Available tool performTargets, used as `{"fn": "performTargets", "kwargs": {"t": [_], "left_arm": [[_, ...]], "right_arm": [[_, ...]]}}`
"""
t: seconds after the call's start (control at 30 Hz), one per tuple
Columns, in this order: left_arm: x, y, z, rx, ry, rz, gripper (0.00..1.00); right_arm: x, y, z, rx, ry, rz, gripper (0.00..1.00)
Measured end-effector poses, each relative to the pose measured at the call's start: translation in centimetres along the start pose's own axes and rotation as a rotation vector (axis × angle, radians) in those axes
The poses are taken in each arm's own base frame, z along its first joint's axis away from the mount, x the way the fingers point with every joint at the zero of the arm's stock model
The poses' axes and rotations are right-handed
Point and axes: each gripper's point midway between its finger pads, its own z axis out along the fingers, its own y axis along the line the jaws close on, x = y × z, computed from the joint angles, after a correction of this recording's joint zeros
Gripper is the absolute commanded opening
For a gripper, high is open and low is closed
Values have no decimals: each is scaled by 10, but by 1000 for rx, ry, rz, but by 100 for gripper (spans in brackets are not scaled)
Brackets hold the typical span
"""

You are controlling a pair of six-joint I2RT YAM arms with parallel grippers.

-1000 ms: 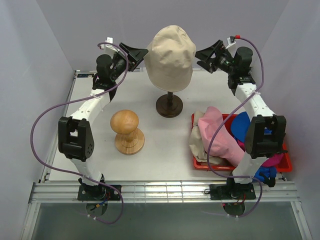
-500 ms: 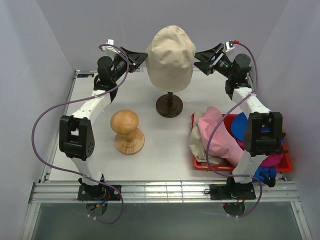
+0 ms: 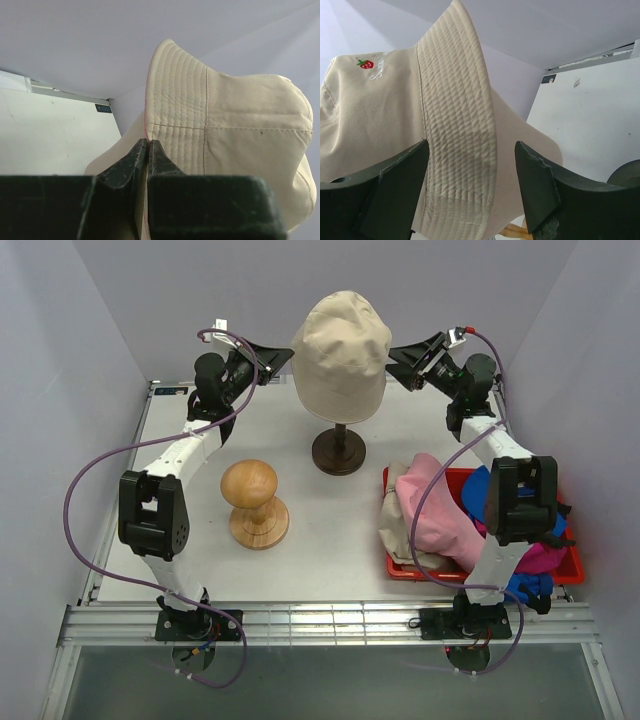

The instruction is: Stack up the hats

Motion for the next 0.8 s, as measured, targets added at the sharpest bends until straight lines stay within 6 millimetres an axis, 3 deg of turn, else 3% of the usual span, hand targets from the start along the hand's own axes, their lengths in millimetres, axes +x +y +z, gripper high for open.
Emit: {"fn": "performTargets", "kwargs": {"t": [0.33, 0.6, 0.8], "left_arm": [[1, 3, 1, 0, 0, -6, 0], [3, 8, 1, -9, 3, -16, 0], [3, 9, 1, -11, 2, -20, 0]], "right_arm": [[1, 2, 2, -21, 0, 16, 64], [7, -13, 8, -12, 13, 61, 43], [8, -15, 10, -14, 13, 78, 34]]}}
